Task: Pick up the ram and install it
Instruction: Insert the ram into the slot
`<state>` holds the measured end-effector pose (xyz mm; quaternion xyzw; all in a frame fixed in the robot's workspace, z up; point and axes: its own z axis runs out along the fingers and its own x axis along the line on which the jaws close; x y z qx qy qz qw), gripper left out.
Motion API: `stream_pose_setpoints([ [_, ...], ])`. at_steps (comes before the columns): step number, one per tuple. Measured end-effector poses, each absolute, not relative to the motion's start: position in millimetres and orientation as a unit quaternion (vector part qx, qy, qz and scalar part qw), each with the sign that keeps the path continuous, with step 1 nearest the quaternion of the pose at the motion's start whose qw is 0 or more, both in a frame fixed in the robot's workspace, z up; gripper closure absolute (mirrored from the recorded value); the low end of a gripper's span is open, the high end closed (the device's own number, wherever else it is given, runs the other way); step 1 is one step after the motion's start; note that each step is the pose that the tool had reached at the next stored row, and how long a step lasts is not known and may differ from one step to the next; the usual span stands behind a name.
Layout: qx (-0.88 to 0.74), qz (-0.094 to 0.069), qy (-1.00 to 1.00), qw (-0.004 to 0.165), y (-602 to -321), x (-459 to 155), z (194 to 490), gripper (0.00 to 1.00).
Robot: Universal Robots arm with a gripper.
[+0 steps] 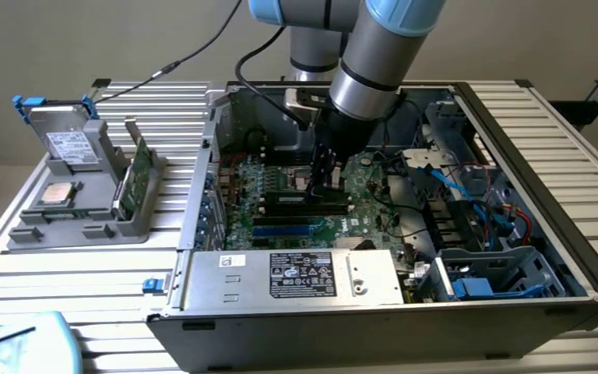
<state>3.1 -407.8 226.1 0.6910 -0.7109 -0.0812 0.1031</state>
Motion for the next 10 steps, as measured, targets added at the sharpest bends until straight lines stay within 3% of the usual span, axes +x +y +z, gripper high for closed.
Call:
stream_pose_setpoints([
  [10,0.699,-0.073,-0.703,0.109,-406.9,2.7,223.9,0.85],
])
